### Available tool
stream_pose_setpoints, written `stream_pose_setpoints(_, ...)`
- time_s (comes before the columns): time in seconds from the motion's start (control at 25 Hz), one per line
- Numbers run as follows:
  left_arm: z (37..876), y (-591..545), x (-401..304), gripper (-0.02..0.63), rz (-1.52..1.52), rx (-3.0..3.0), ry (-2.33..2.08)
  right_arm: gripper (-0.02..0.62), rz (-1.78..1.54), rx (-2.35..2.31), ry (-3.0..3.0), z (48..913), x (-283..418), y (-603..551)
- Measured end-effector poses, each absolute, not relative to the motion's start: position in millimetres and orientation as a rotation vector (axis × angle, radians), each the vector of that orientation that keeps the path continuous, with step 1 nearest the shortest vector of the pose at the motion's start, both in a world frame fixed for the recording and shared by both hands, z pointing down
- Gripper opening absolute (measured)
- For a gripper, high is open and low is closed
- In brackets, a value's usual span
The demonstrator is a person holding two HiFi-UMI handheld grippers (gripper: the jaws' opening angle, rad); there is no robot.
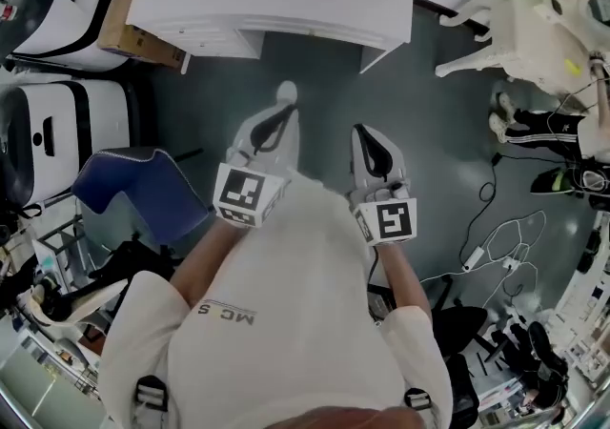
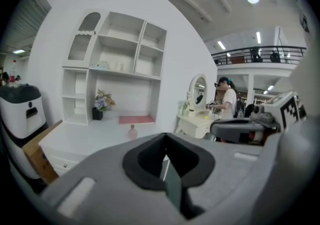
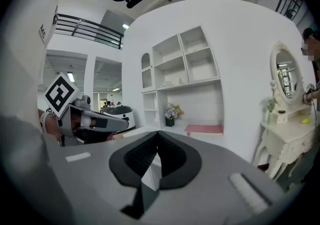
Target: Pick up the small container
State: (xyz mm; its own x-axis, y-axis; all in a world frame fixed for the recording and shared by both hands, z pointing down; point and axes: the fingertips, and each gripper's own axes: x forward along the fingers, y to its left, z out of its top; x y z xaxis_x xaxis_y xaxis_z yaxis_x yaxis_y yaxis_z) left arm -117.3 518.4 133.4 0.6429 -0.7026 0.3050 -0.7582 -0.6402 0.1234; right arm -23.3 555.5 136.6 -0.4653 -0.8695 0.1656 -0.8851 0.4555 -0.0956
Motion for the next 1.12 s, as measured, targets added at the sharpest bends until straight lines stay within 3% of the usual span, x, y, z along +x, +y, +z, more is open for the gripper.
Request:
stream_pose_setpoints(0.2, 164, 320, -122, -0.002, 0.383, 2.642, -1.077, -0.003, 0.27, 1.629, -2.542, 162, -31, 355)
stream_pose_setpoints(0.32, 209, 156, -89, -0.002, 0.407, 2.656, -1.0, 0.0, 0.328, 1.659, -2.512, 208, -3, 192)
stream_pose_setpoints(0.44, 237, 62, -63, -0.002, 0.42, 2.653, -0.965, 0.003, 0.345, 1.682, -2.475, 233, 26, 102)
stream_pose_setpoints(0.72, 266, -38, -64, -0.002, 0.462, 2.666, -0.92, 0.032, 0.301, 1.617, -2.457, 257, 27, 4)
stream_pose_setpoints(1.12, 316, -90, -38, -0.002, 0.503, 2.592, -0.963, 0.075, 0.28, 1.636, -2.519, 290, 46, -79)
